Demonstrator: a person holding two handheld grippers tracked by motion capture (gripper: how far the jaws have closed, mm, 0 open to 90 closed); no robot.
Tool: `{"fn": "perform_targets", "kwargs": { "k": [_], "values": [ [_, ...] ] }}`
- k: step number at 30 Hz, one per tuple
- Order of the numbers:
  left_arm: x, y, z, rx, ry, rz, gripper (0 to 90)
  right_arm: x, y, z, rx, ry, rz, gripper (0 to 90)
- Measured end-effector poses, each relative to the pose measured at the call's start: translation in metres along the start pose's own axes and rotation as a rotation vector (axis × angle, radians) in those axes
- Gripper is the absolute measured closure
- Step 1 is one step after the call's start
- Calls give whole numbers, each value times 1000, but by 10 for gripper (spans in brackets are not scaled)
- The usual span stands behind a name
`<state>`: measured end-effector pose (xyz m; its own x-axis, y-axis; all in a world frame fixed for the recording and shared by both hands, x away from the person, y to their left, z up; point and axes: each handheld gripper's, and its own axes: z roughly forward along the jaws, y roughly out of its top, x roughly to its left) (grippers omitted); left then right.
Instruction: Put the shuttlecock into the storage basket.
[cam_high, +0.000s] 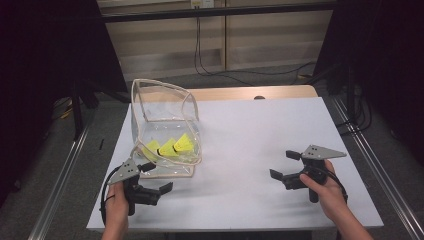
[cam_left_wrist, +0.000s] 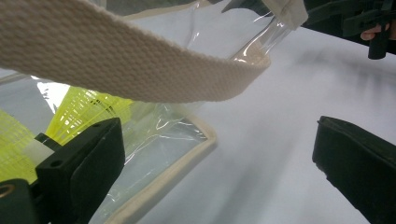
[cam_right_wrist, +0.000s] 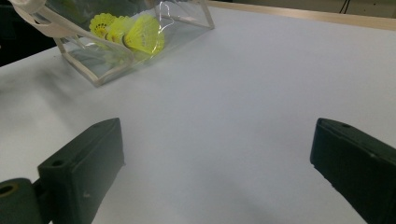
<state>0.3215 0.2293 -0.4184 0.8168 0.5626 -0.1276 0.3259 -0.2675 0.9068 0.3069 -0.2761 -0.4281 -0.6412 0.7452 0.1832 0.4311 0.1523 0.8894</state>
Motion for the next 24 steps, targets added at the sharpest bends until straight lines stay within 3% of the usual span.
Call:
{"fn": "perform_targets", "kwargs": {
  "k": [24],
  "values": [
    [0,-1,1,3,6,-7,25,-5,-15,-10,13,-20,8,25]
  ]
}}
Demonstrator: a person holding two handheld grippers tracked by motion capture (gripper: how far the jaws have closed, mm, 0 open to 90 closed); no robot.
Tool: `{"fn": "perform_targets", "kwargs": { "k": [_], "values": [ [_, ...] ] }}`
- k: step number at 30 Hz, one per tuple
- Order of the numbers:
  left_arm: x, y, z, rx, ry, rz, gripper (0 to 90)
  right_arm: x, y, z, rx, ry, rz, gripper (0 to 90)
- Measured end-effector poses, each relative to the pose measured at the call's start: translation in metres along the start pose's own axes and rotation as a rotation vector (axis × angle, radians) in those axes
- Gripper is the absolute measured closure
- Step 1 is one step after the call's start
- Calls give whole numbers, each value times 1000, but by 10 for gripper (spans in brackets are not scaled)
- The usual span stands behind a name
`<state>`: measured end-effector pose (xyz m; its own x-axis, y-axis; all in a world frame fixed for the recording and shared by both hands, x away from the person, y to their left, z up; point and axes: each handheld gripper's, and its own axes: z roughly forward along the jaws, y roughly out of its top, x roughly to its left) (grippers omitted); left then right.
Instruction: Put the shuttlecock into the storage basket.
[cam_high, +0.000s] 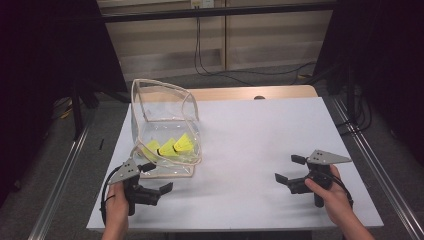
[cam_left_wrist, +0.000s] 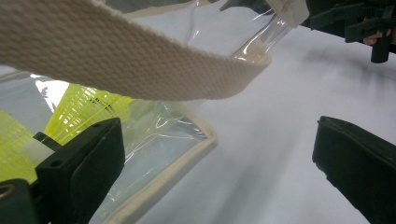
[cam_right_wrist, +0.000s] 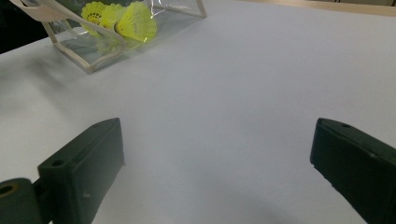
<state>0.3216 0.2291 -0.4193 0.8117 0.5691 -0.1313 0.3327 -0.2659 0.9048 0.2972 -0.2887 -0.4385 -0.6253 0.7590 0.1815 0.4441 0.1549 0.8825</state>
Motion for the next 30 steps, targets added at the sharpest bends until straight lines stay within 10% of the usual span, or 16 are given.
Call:
{"fn": "perform_targets", "kwargs": {
  "k": [30],
  "values": [
    [0,-1,3,16,-10,12,25,-2,-11,-5,2,-20,-1,25]
  ]
}}
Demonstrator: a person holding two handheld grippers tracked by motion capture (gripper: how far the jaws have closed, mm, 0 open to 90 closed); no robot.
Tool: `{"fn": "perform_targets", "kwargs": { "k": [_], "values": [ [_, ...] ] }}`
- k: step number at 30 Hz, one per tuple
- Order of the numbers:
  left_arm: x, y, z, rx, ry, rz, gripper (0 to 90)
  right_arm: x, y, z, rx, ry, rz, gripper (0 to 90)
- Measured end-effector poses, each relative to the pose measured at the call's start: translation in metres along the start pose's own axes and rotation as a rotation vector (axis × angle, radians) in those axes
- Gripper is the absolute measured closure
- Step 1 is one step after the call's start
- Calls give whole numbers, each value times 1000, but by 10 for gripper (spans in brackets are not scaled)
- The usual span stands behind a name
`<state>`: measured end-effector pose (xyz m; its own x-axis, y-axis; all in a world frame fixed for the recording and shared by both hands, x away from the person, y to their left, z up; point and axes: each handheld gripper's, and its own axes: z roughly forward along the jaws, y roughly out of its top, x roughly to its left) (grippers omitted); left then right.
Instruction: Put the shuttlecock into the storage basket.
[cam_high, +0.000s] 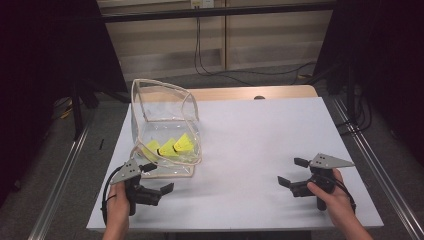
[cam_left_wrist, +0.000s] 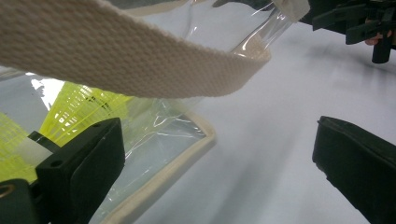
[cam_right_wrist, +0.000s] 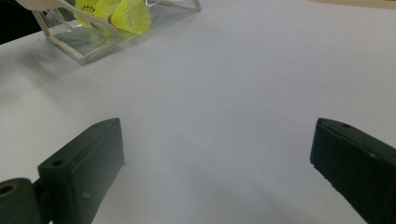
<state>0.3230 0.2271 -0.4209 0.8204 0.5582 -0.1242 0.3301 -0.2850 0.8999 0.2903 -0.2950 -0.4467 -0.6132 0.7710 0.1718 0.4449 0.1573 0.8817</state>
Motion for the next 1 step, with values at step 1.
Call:
{"fn": "perform_targets", "kwargs": {
  "k": [1],
  "values": [
    [0,0,0,1,-1,2,25,0,0,0,2,0,-1,26]
  ]
}}
